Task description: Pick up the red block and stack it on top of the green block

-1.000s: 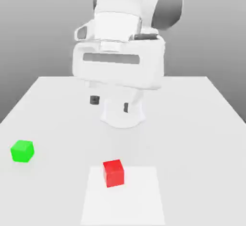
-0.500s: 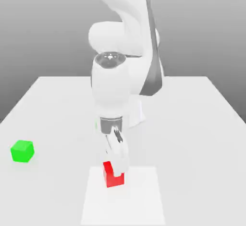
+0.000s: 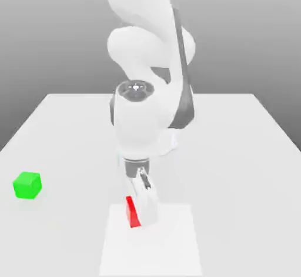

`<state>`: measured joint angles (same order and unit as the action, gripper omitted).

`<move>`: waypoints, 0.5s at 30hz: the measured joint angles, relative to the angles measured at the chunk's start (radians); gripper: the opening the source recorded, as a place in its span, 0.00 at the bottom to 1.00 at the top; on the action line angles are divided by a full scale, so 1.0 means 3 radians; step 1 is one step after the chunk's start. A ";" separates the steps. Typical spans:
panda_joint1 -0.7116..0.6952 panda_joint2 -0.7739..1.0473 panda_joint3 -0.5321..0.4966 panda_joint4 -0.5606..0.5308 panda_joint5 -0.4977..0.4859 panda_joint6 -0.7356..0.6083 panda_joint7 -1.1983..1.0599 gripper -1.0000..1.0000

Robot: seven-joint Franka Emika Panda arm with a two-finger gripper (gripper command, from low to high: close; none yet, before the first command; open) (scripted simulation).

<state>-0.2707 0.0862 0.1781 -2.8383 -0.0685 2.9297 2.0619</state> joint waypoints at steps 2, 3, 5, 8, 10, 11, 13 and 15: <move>0.0026 -0.0185 0.0021 -0.0029 0.0159 -0.0154 -0.0116 0.00; 0.0042 -0.0275 0.0027 -0.0045 0.0221 -0.0230 -0.0162 0.00; 0.0008 -0.0417 -0.0027 -0.0057 0.0295 -0.0365 -0.0251 0.00; -0.0392 -0.0469 -0.0258 0.0028 0.0294 -0.0505 -0.0443 0.00; -0.0668 -0.0477 -0.0416 0.0102 0.0278 -0.0586 -0.0584 0.00; -0.0808 -0.0479 -0.0495 0.0140 0.0268 -0.0626 -0.0654 0.00; -0.1085 -0.0482 -0.0656 0.0217 0.0244 -0.0706 -0.0794 0.00; -0.1366 -0.0484 -0.0814 0.0294 0.0218 -0.0786 -0.0932 0.00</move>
<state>-0.6806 -0.0590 -0.0661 -2.7501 -0.0030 2.6940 1.7823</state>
